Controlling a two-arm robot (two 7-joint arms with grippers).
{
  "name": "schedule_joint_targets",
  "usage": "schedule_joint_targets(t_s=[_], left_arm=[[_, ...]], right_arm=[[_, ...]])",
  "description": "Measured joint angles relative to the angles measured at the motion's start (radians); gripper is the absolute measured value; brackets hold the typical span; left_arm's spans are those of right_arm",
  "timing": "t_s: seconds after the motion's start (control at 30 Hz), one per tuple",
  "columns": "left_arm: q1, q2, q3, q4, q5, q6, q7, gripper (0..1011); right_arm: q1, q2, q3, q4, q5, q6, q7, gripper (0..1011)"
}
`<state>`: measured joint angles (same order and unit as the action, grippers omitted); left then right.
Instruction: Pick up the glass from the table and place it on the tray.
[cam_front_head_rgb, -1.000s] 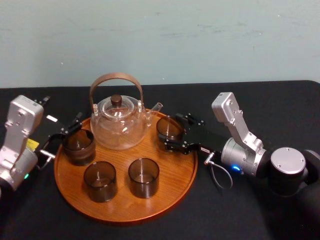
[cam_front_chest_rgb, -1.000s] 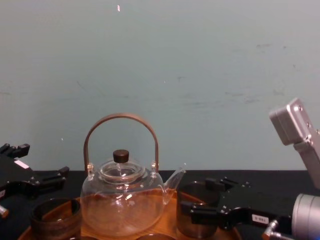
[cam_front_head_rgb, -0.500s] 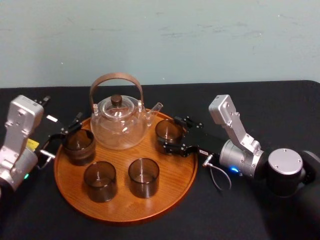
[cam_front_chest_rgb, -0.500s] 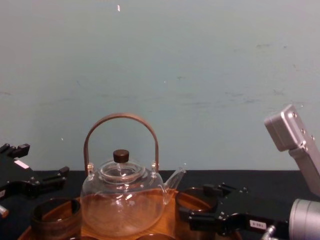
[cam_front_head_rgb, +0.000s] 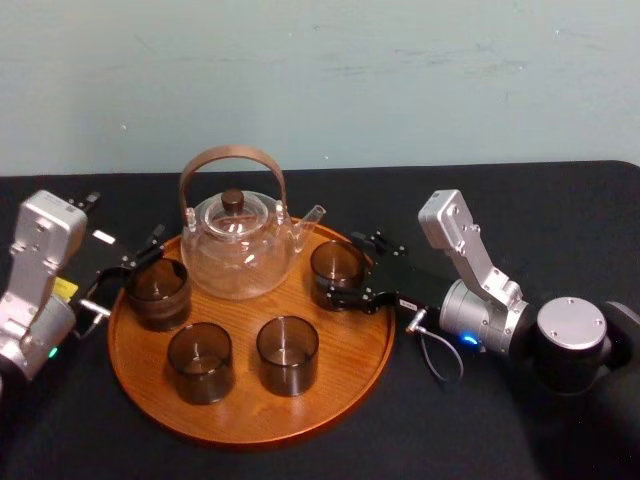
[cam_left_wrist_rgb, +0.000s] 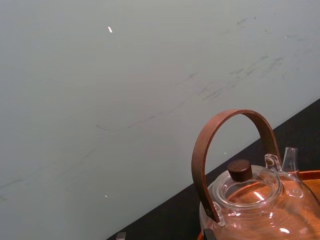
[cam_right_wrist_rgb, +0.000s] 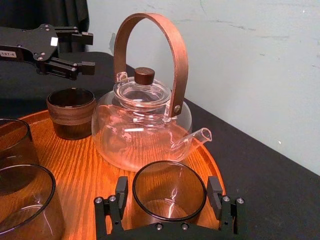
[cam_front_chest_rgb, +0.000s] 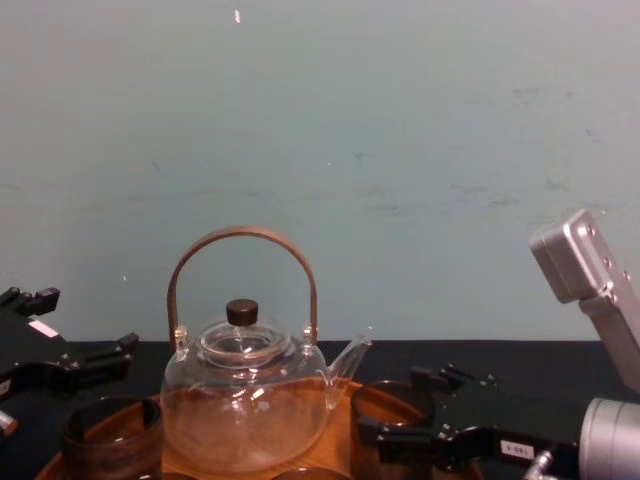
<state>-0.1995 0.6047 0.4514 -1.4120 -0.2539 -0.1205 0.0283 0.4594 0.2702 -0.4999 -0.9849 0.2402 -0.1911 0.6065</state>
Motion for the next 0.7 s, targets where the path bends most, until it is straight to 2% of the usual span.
schedule_joint_targets(t_s=[0.37, 0.47, 0.7], left_arm=[[0.000, 0.000, 0.000, 0.000, 0.000, 0.000, 0.000, 1001], [0.000, 0.000, 0.000, 0.000, 0.000, 0.000, 0.000, 1001], [0.000, 0.000, 0.000, 0.000, 0.000, 0.000, 0.000, 1001]], right_arm=[[-0.007, 0.006, 0.007, -0.012, 0.015, 0.000, 0.009, 1002], [-0.015, 0.014, 0.011, -0.031, 0.022, 0.005, 0.011, 1002], [-0.047, 0.050, 0.026, -0.120, 0.034, 0.029, -0.001, 1002]])
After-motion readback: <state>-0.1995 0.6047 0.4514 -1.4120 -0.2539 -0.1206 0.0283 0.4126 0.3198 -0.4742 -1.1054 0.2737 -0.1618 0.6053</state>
